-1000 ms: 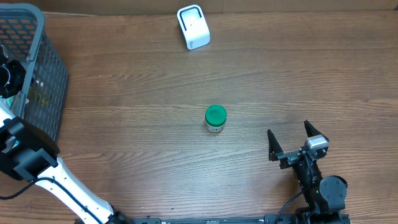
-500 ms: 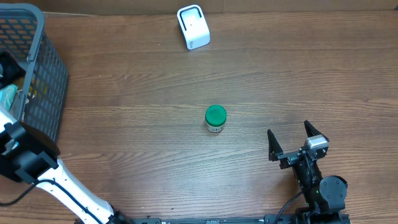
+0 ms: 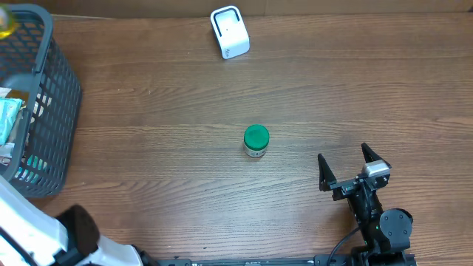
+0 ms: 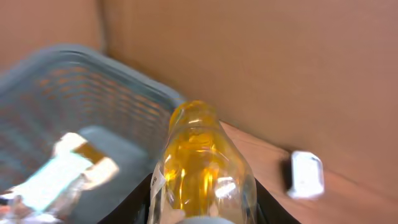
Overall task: Scan the item barcode
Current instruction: 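Grasp the yellow oil bottle and lift it out of the basket, then hold the oil bottle near the scanner and lower it to the table, then release the oil bottle beside the jar and retract the left arm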
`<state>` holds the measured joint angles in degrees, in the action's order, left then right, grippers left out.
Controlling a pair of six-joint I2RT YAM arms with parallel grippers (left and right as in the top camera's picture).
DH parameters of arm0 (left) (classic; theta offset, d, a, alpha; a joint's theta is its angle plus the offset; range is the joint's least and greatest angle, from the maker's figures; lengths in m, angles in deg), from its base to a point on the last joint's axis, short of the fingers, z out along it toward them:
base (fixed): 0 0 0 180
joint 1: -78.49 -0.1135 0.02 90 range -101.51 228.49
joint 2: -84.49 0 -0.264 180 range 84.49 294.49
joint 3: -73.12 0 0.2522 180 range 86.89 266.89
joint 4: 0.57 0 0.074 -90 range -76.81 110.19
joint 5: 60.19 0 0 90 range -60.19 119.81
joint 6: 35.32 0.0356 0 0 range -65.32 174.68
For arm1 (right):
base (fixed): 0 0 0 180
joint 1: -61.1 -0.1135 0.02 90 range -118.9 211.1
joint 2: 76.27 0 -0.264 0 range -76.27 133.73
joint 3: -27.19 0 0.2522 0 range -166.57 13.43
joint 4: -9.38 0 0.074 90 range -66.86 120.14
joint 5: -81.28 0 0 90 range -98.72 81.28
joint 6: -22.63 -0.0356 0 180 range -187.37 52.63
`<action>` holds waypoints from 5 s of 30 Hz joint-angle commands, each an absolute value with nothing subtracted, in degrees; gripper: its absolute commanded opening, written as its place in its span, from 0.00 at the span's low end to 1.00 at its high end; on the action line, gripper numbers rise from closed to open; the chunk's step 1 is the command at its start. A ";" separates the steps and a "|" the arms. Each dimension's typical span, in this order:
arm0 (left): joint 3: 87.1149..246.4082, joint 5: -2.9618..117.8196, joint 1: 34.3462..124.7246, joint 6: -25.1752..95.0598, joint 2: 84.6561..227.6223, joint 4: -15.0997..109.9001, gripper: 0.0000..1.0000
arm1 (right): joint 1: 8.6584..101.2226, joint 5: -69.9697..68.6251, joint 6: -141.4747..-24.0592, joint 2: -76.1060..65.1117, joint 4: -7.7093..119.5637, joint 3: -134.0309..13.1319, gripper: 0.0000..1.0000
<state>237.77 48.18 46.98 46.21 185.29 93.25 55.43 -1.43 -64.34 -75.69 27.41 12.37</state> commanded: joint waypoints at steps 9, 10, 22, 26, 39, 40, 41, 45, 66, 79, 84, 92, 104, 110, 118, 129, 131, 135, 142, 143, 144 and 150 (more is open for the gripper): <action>237.84 39.24 80.51 43.32 187.80 100.06 0.31 | 55.39 -1.10 -64.39 -76.08 27.15 12.98 1.00; 237.84 38.59 83.04 42.58 188.85 99.93 0.31 | 55.39 -1.10 -64.39 -76.08 27.17 12.98 1.00; 237.84 33.60 109.91 26.74 208.74 94.93 0.37 | 55.39 -1.10 -64.39 -76.08 27.17 12.98 1.00; 237.84 31.16 115.76 20.79 214.57 94.69 0.29 | 55.39 -1.10 -64.39 -76.08 27.17 12.98 1.00; 237.77 21.02 126.74 12.35 223.54 95.43 0.35 | 55.39 -1.10 -64.39 -76.08 27.17 12.98 1.00; 237.77 20.23 127.17 10.76 224.06 95.45 0.35 | 55.39 -1.10 -64.39 -76.08 27.17 12.98 1.00; 237.77 20.18 127.37 10.21 224.69 95.26 0.35 | 55.39 -1.10 -64.39 -76.08 27.17 12.98 1.00; 237.77 20.40 127.43 7.48 226.62 95.37 0.36 | 55.39 -1.10 -64.39 -76.08 27.17 12.98 1.00; 237.08 22.33 128.29 6.85 228.61 97.16 0.41 | 55.39 -1.10 -64.39 -76.08 27.17 12.98 1.00; 233.56 22.35 128.44 6.85 228.63 96.79 0.54 | 55.39 -1.10 -64.39 -76.08 27.15 12.98 1.00; 233.62 22.39 128.33 6.89 228.58 96.55 0.68 | 55.39 -1.10 -64.39 -76.08 27.17 12.98 1.00; 236.00 22.35 126.54 8.03 226.11 96.90 1.00 | 55.39 -1.10 -64.39 -76.08 27.17 12.98 1.00; 236.81 19.66 125.77 14.80 217.28 92.20 0.99 | 55.39 -1.10 -64.39 -76.08 27.15 12.98 1.00; 236.81 14.57 123.59 18.93 214.46 92.26 1.00 | 55.39 -1.10 -64.39 -76.08 27.17 12.98 1.00; 236.81 15.68 114.45 21.93 212.78 98.56 1.00 | 55.39 -1.10 -64.39 -76.08 27.17 12.98 1.00; 236.79 16.32 98.78 20.44 199.19 102.56 1.00 | 55.39 -1.10 -64.39 -76.08 27.15 12.98 1.00; 236.81 16.34 93.75 19.02 196.10 103.02 1.00 | 55.39 -1.10 -64.39 -76.08 27.17 12.98 1.00; 236.79 16.38 83.85 18.32 191.89 103.61 0.99 | 55.39 -1.10 -64.39 -76.08 27.15 12.98 1.00; 236.77 16.34 69.01 14.04 190.36 108.13 0.99 | 55.39 -1.10 -64.39 -76.08 27.17 12.98 1.00; 236.77 16.34 67.20 13.34 190.38 108.65 1.00 | 55.39 -1.10 -64.39 -76.08 27.17 12.98 1.00; 236.77 16.36 64.29 12.83 190.38 109.07 0.99 | 55.39 -1.10 -64.39 -76.08 27.15 12.98 1.00; 236.77 16.34 56.16 12.86 190.38 109.68 1.00 | 55.39 -1.10 -64.39 -76.08 27.15 12.98 1.00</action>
